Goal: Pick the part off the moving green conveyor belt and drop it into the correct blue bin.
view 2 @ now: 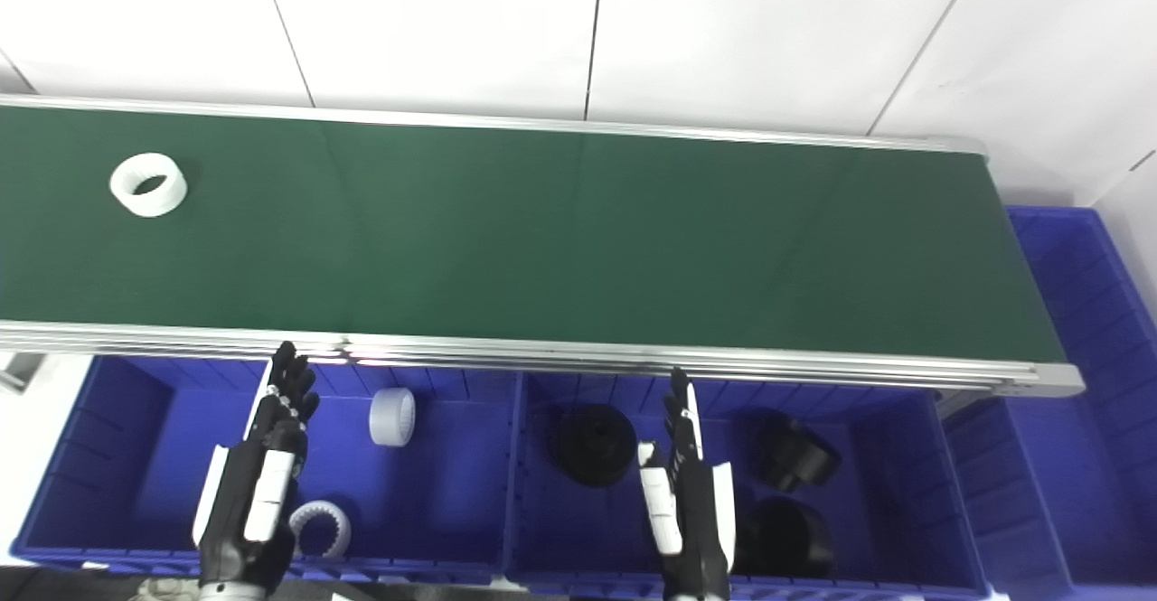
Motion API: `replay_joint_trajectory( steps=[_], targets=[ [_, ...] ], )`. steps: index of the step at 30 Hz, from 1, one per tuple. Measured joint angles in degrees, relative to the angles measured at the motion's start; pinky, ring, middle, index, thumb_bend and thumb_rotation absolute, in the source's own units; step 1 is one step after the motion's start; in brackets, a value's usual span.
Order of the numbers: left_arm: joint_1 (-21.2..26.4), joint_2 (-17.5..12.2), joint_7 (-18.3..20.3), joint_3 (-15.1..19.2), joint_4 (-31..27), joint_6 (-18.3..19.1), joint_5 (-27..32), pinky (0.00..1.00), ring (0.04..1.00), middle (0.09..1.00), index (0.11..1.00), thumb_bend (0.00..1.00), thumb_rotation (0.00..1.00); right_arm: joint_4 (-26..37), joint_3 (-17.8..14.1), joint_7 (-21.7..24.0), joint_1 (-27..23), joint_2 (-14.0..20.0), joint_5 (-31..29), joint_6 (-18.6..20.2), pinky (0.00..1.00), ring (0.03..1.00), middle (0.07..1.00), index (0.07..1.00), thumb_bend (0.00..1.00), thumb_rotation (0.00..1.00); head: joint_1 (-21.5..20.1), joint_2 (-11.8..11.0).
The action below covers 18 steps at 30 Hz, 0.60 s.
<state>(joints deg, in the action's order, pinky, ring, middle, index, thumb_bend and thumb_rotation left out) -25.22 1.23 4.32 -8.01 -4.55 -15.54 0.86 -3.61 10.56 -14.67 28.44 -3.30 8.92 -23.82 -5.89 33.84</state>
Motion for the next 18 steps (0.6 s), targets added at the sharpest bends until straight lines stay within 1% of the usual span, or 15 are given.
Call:
replay_joint_trajectory(
  steps=[3,5,6,7,9,11,13,15,17,18],
  targets=[
    [-0.02,0.42,-0.29,-0.06,0.32,-0.36,-0.25,1.0,1.0,1.0,1.0,0.68,0.83,-0.15,-0.11,0.04,0.0,0.42,-0.22,0.0,1.0,0.995,1.0,1.0,0.71,1.0,1.23,-0.18],
    [-0.01,0.98,-0.58,-0.08,0.32,-0.39,-0.68,1.0,1.0,1.0,1.0,0.69,0.83,-0.15,-0.16,0.09,-0.03,0.75,-0.7,0.0,1.0,0.995,1.0,1.0,0.71,1.0,1.93,-0.53],
    [-0.01,1.23,-0.77,-0.14,0.37,-0.47,-1.05,1.0,1.0,1.0,1.0,0.69,0.82,-0.18,-0.17,0.1,-0.07,0.91,-0.86,0.0,1.0,0.995,1.0,1.0,0.7,1.0,2.63,-1.14],
    [-0.01,1.51,-0.99,-0.2,0.57,-0.72,-1.2,1.0,1.0,1.0,1.0,0.69,0.82,-0.26,-0.2,0.09,-0.12,1.04,-0.95,0.0,1.0,0.995,1.0,1.0,0.7,1.0,2.64,-1.14],
    [0.06,1.71,-1.17,-0.38,1.35,-1.79,-1.37,1.0,1.0,1.0,1.0,0.69,0.81,-0.45,-0.17,0.09,-0.18,1.36,-1.2,-0.01,1.0,0.999,1.0,1.0,0.67,1.0,3.77,-2.89],
    [0.1,1.7,-1.21,-0.45,2.15,-2.19,-1.77,1.0,1.0,1.0,1.0,0.69,0.8,-0.89,-0.11,0.09,-0.31,1.85,-1.45,-0.01,1.0,1.0,1.0,1.0,0.65,1.0,3.87,-3.07],
    [0.21,1.72,-1.28,-0.47,3.29,-2.86,-2.38,1.0,1.0,1.0,1.0,0.72,0.79,-1.32,-0.12,0.07,-0.45,2.41,-1.56,-0.01,1.0,1.0,1.0,1.0,0.63,1.0,4.83,-4.83],
    [0.45,1.89,-1.56,-0.53,4.54,-3.42,-2.44,1.0,1.0,1.0,1.0,0.74,0.78,-2.39,-0.16,0.05,-0.97,2.95,-1.82,-0.04,1.0,1.0,1.0,1.0,0.61,1.0,4.92,-5.01],
    [0.73,2.19,-1.75,-0.64,5.6,-4.12,-2.57,0.99,1.0,1.0,1.0,0.76,0.78,-2.96,-0.17,-0.01,-1.28,3.24,-1.96,-0.04,1.0,1.0,1.0,1.0,0.59,1.0,5.8,-6.58],
    [0.89,2.36,-1.84,-0.68,5.96,-4.22,-2.59,0.99,1.0,1.0,1.0,0.76,0.78,-3.01,-0.17,-0.01,-1.38,3.33,-1.98,-0.04,1.0,1.0,1.0,1.0,0.59,1.0,5.8,-6.59]
  ],
)
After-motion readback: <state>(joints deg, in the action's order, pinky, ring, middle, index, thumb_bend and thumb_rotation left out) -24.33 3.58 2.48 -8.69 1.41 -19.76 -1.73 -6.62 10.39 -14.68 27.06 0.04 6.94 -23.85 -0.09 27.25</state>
